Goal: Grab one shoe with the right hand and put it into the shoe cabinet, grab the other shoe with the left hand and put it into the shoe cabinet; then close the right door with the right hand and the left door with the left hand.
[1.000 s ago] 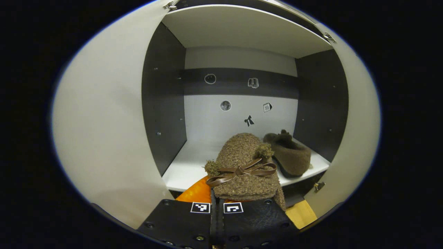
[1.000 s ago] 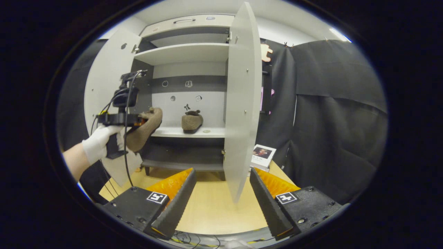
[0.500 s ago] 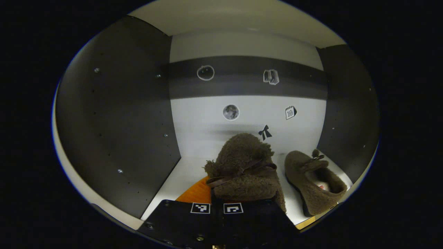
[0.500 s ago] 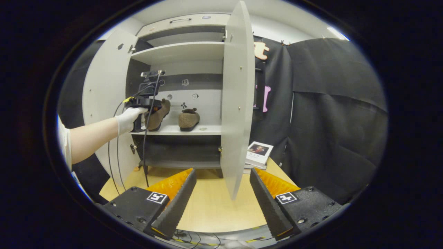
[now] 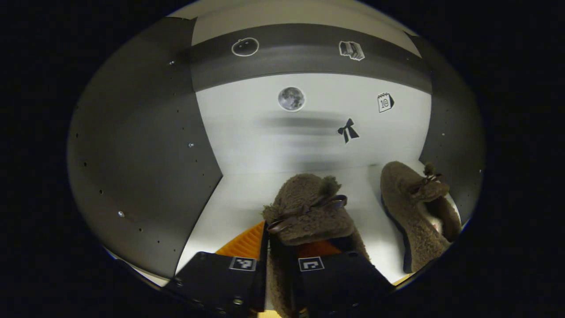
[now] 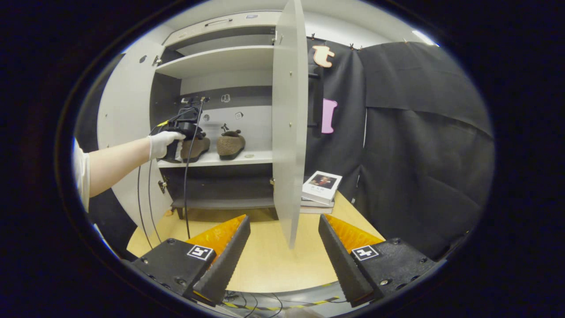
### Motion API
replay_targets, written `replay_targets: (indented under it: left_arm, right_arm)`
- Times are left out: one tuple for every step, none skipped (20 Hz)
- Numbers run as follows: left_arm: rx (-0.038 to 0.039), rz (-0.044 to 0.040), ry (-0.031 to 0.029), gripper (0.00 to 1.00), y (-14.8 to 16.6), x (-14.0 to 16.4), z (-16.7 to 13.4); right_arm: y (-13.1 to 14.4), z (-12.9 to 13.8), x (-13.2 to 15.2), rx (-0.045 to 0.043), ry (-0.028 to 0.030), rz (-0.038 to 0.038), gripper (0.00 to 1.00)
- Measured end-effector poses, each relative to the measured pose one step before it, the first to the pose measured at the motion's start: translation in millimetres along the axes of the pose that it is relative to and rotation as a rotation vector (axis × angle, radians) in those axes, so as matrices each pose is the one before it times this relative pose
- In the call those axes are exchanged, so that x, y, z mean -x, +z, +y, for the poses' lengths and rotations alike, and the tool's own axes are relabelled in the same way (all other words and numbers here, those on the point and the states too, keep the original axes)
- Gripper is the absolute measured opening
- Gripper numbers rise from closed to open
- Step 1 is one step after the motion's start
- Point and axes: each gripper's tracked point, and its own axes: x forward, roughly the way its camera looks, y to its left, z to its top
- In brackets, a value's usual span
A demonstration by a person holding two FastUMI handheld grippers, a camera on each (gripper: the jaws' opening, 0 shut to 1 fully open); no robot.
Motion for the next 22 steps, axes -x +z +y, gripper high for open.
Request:
replay_targets:
  left_arm:
    - [0.00331,-0.00234,0.00419,0.18,-2.59,1.53,4.13]
    - [0.00231,-0.01037,-0.01444,0.39,2.52,2.05,1.14]
    - [0.00174,-0.00732,-0.01306,0.59,1.38,5.79,0.27]
    - [0.00636,-0.00413,-0.01149,0.80,0.02,2.50,0.53]
    - [-0.00024,-0.01024,-0.00369,1.00,2.80,9.47,1.46]
    - [0.00165,-0.00695,0.00112,0.94,1.48,6.58,3.44]
    - [0.00821,-0.00750,-0.00883,0.94,1.31,6.92,0.72]
    - [0.01470,-0.00989,-0.01217,0.94,0.45,8.07,-1.09]
    - [0.01088,-0.00721,-0.00877,0.94,-0.37,8.85,0.34]
    - [0.00686,-0.01284,-0.00669,0.96,-0.23,8.90,-0.32]
    - [0.00516,-0.02024,-0.00531,0.97,0.90,11.09,-0.82]
    - [0.00418,-0.02567,-0.00602,0.97,3.16,12.45,-0.74]
    - [0.00572,-0.03545,-0.00026,0.97,5.43,13.90,-0.06]
    - [0.01311,-0.02452,-0.01040,0.97,4.18,13.89,-2.72]
    - [0.00775,-0.02905,-0.01175,0.97,5.24,14.96,-3.06]
    - [-0.00104,-0.03804,-0.00583,0.97,7.50,15.43,-1.27]
    - [-0.00607,-0.03931,0.00039,0.97,9.57,16.72,-0.74]
    - [-0.00628,-0.04061,-0.00018,0.97,8.19,15.60,-1.33]
    - [-0.00282,-0.03313,-0.00465,0.97,7.77,17.34,-1.52]
    - [-0.00005,-0.02784,-0.00761,1.00,6.89,17.07,-1.91]
    - [0.00046,-0.02384,-0.00630,0.97,5.48,17.46,-0.03]
    - [0.00168,-0.02684,-0.00376,0.97,4.43,16.61,-0.35]
  right_arm:
    - [0.42,1.69,-0.77,0.00189,0.00603,0.00079,0.99]
    - [1.36,1.15,-0.43,0.00237,0.00331,-0.00194,0.99]
    - [0.96,1.33,0.17,0.00228,0.00377,-0.00292,0.99]
    - [0.84,1.83,-0.88,0.00178,0.00598,-0.00147,0.99]
    - [0.78,2.07,-0.95,0.00185,0.00625,-0.00199,0.99]
    - [0.39,1.96,0.00,0.00281,0.00708,0.00045,0.99]
    - [0.22,2.49,-0.13,0.00220,0.00920,-0.00008,0.99]
    - [1.10,2.51,0.02,0.00255,0.00705,-0.00343,0.99]
    - [1.62,2.02,0.95,0.00403,0.00673,-0.00494,0.99]
    - [2.46,1.10,-0.10,0.00422,0.00333,-0.00656,0.99]
    - [1.99,0.85,0.62,0.00244,0.00504,-0.00726,0.99]
    - [2.61,0.80,0.73,0.00141,0.00249,-0.00699,0.99]
    - [2.82,0.76,0.68,0.00063,0.00312,-0.00889,0.99]
    - [2.40,0.68,0.35,0.00173,0.00132,-0.00840,0.99]
    - [2.13,0.55,0.62,0.00233,0.00209,-0.00806,0.99]
    - [1.81,0.64,-0.32,0.00201,0.00144,-0.00759,0.99]
    - [0.90,-0.42,-0.41,0.00287,0.00061,-0.00362,0.99]
    - [1.42,-0.40,0.25,-0.00069,0.00092,-0.00531,0.99]
    - [2.84,-0.03,0.73,-0.00364,0.00129,-0.00739,0.99]
    - [1.84,0.12,0.50,-0.00194,0.00168,-0.00564,0.99]
    - [2.76,0.40,0.68,-0.00130,0.00265,-0.00885,0.99]
    - [3.40,0.11,0.75,0.00084,0.00048,-0.00768,0.99]
